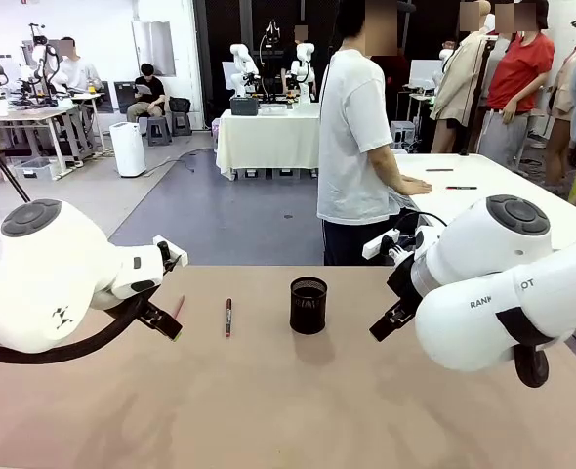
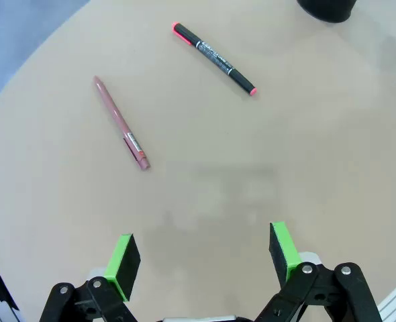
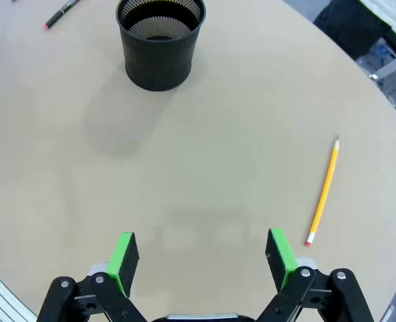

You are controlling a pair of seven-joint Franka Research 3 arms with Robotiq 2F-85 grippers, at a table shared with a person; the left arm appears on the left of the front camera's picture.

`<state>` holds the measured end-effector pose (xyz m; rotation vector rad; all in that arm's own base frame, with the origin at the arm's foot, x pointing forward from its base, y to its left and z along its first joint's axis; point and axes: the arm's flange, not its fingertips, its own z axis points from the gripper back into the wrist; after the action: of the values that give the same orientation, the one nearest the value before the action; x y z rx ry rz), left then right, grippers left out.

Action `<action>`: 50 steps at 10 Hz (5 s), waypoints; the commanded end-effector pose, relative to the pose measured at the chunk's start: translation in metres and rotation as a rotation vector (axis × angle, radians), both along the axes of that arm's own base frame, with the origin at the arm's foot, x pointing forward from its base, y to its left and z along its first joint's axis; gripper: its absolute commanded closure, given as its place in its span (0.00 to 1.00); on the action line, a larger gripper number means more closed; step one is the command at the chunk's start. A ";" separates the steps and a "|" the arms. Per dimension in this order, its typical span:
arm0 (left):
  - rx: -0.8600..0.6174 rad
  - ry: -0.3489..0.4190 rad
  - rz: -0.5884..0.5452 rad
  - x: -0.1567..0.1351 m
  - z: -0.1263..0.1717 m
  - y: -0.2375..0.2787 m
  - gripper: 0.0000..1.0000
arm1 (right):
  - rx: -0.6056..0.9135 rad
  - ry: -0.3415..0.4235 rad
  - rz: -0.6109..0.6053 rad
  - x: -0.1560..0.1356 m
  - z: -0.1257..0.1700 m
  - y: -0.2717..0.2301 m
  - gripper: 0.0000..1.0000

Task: Place the pens into the pen holder.
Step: Pick up a writing instrument from the table and place it into the Pen holder.

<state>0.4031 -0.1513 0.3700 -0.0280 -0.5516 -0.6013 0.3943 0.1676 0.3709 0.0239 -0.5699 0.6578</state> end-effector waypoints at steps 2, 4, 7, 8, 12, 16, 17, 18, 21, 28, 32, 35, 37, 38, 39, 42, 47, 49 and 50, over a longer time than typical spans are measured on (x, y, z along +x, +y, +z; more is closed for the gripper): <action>0.000 0.000 0.000 0.000 0.000 0.000 0.00 | 0.001 0.000 0.000 0.000 0.000 0.000 0.00; 0.000 0.000 0.000 0.000 0.000 0.000 0.00 | 0.001 0.000 0.000 0.000 0.000 0.000 0.00; 0.000 0.000 0.000 0.000 0.000 0.000 0.00 | 0.001 0.000 0.000 0.000 0.000 0.000 0.00; 0.000 0.000 0.000 0.000 0.000 0.000 0.00 | 0.001 0.000 0.000 0.000 0.000 0.000 0.00; 0.000 0.000 0.000 0.000 0.000 0.000 0.00 | 0.001 0.000 0.000 0.000 0.000 0.000 0.00; -0.065 -0.124 -0.178 -0.036 0.019 0.011 0.00 | 0.073 0.069 0.067 -0.003 0.016 -0.012 0.00; -0.062 -0.116 -0.213 -0.042 0.025 0.018 0.00 | 0.103 0.088 0.087 -0.002 0.022 -0.012 0.00; -0.076 -0.152 -0.263 -0.051 0.029 0.021 0.00 | 0.128 0.111 0.106 -0.001 0.029 -0.014 0.00; -0.050 -0.250 -0.450 -0.091 0.039 0.042 0.00 | 0.160 0.099 0.159 0.010 0.075 -0.026 0.00; -0.061 -0.315 -0.477 -0.013 0.106 0.039 0.00 | 0.244 0.055 0.133 0.023 0.123 -0.055 0.00; -0.061 -0.315 -0.477 -0.013 0.106 0.039 0.00 | 0.244 0.055 0.133 0.023 0.123 -0.055 0.00; -0.061 -0.315 -0.477 -0.013 0.106 0.039 0.00 | 0.244 0.055 0.133 0.023 0.123 -0.055 0.00; -0.018 -0.291 -0.484 -0.020 0.124 0.038 0.00 | 0.333 0.132 0.154 0.029 0.144 -0.077 0.00; -0.028 -0.254 -0.519 -0.021 0.138 0.044 0.00 | 0.342 0.092 0.166 0.037 0.153 -0.091 0.00; -0.050 -0.240 -0.529 -0.018 0.151 0.052 0.00 | 0.342 0.095 0.192 0.042 0.161 -0.104 0.00; -0.198 -0.187 -0.537 0.003 0.180 0.090 0.00 | 0.351 0.073 0.215 0.066 0.185 -0.149 0.00; -0.231 -0.216 -0.560 0.039 0.194 0.160 0.00 | 0.311 0.013 0.335 0.084 0.202 -0.200 0.00; -0.202 -0.218 -0.569 0.051 0.197 0.176 0.00 | 0.309 -0.001 0.381 0.090 0.202 -0.215 0.00; -0.200 -0.212 -0.560 0.056 0.201 0.181 0.00 | 0.315 -0.008 0.400 0.093 0.203 -0.224 0.00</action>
<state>0.4497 0.0301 0.5643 -0.3116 -0.8209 -1.0893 0.4780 -0.0483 0.5705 0.4043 -0.6519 0.9110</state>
